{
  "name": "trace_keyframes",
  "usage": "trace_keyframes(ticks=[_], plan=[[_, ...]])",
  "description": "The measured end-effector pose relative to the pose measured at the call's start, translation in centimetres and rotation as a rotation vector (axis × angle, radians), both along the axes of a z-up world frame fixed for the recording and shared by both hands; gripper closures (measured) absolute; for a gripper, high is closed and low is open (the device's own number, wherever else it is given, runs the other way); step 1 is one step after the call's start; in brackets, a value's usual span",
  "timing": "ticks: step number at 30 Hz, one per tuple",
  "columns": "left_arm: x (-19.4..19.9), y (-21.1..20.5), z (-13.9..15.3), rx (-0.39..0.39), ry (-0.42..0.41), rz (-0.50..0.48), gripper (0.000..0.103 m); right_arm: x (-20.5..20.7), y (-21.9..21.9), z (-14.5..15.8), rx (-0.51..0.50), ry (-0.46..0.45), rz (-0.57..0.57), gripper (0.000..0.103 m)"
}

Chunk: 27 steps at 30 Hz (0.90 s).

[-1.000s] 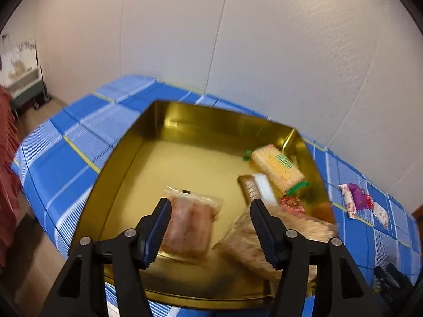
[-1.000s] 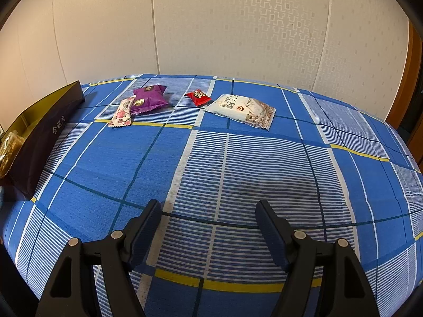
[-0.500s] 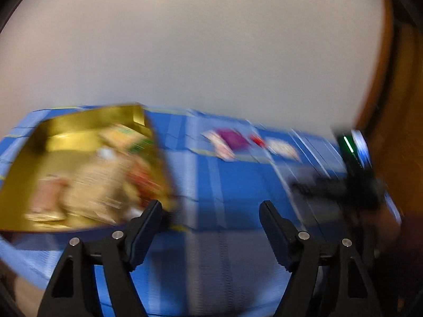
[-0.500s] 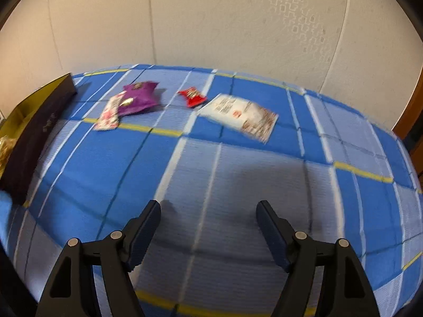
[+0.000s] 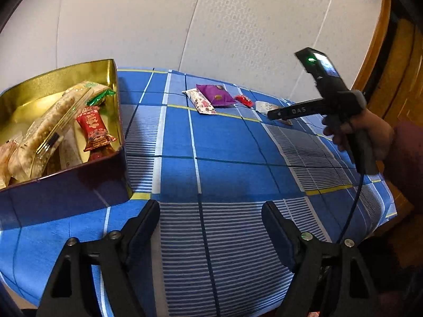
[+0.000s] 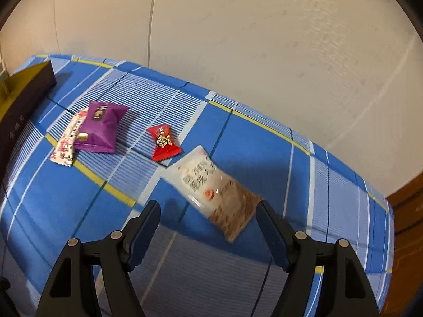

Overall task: Organize snacks
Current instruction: 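Move the right tool to the white 'BA ZHEN' packet and grasp it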

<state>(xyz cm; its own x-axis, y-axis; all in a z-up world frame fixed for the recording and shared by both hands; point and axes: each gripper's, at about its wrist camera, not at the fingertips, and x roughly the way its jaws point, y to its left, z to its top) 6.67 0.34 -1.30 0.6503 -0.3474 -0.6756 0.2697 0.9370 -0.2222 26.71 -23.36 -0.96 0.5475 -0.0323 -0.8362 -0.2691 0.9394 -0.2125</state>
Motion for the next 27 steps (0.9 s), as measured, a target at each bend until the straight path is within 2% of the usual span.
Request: trace_keyframes(ticks=[6,9,11,13,16,18,21,27], plan=[[-0.4,-1.5,-0.8,0.114,-0.057,-0.026,0.009,2.2,0.2,-0.6,-0.033,0.047,0.039,0.027],[-0.5,-1.6,-0.9,0.118,-0.062,-0.027,0.008,2.7,-0.1,-0.6,-0.005,0.073,0.053,0.027],[-0.4,-1.3,-0.8,0.106,-0.062,-0.023,0.007,2.6,-0.4,-0.6,0.018,0.080,0.055,0.033],[-0.3,-1.3,-0.8,0.105,-0.062,-0.017,0.007,2.4,-0.7,-0.6,0.056,0.087,0.054,0.052],[-0.2,-1.4,-0.9,0.112,-0.064,-0.013,0.007,0.9,-0.5,-0.5,0.054,0.080,0.046,0.062],[-0.2,-1.5,-1.0,0.116,-0.065,-0.013,0.007,-0.2,-0.1,-0.5,0.048,0.077,0.041,0.064],[-0.2,-1.5,-1.0,0.115,-0.065,-0.014,0.007,-2.4,0.6,-0.6,0.039,0.067,0.024,0.064],[-0.4,-0.9,-1.0,0.106,-0.064,-0.005,0.007,-6.2,1.0,-0.7,0.084,0.063,-0.039,0.064]])
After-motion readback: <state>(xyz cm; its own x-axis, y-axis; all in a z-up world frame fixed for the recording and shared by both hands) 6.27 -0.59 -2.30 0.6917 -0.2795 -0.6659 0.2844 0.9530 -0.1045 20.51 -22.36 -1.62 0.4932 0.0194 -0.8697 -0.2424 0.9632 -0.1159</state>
